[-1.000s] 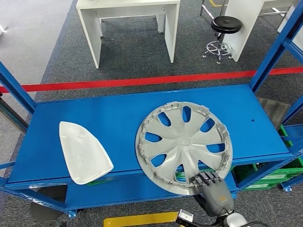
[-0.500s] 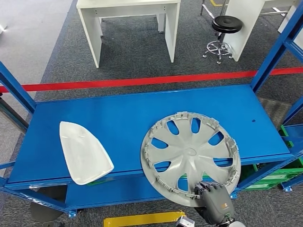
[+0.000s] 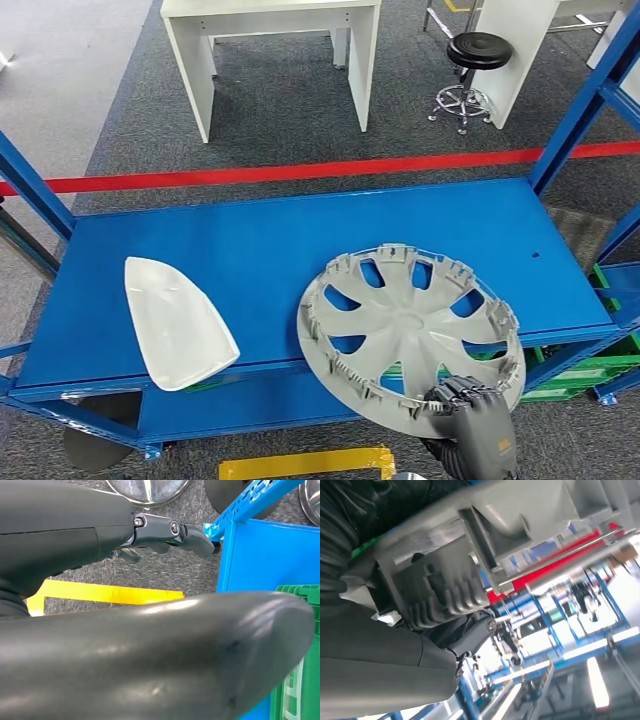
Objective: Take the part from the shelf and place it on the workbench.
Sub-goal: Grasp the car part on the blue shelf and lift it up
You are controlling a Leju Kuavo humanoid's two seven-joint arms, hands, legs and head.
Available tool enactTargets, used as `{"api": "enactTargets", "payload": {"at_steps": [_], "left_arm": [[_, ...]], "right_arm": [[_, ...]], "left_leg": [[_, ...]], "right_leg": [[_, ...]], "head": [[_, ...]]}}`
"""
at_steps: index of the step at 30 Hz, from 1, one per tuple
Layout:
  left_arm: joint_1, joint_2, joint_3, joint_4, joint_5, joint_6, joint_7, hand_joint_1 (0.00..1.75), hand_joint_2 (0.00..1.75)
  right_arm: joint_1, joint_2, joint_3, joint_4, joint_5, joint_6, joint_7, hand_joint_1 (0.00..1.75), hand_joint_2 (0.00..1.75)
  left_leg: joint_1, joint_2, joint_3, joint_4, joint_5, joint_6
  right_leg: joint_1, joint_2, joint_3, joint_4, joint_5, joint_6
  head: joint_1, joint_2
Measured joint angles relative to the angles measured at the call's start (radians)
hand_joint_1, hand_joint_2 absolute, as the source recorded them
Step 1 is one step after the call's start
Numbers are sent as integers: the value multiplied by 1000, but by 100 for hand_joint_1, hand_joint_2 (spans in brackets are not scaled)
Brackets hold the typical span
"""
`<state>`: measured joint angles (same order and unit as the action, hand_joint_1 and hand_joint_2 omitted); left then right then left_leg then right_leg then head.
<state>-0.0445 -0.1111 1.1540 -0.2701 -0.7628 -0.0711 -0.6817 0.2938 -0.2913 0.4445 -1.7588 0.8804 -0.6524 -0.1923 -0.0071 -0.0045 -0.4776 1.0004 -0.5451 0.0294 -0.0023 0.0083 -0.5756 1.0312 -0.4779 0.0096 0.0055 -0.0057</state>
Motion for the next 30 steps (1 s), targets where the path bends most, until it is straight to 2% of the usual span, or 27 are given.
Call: {"api": "enactTargets", "payload": {"at_steps": [4, 6, 9, 24, 30], "left_arm": [[1, -1, 5, 0, 2, 1, 0, 0, 0], [2, -2, 11, 0, 2, 4, 0, 0, 0], [4, -4, 21, 0, -2, 7, 0, 0, 0], [4, -9, 62, 0, -24, 12, -11, 0, 0], [4, -13, 70, -3, -19, -36, -18, 0, 0]], "right_arm": [[19, 4, -16, -54, -21, -13, -31, 175, 175], [31, 15, -32, -75, -47, -15, -72, 175, 175], [50, 42, -65, -109, -95, -15, -152, 175, 175], [82, 177, -150, -237, -362, -15, -425, 175, 175], [92, 235, -166, -285, -459, -15, -494, 175, 175]], "left_leg": [[0, 0, 0, 0, 0, 0], [0, 0, 0, 0, 0, 0], [0, 0, 0, 0, 0, 0], [0, 0, -1, 0, 0, 0], [0, 0, -1, 0, 0, 0]], "right_leg": [[0, 0, 0, 0, 0, 0], [0, 0, 0, 0, 0, 0], [0, 0, 0, 0, 0, 0], [0, 0, -1, 0, 0, 0], [0, 0, -1, 0, 0, 0]], "head": [[0, 0], [0, 0], [0, 0], [0, 0], [0, 0]]}}
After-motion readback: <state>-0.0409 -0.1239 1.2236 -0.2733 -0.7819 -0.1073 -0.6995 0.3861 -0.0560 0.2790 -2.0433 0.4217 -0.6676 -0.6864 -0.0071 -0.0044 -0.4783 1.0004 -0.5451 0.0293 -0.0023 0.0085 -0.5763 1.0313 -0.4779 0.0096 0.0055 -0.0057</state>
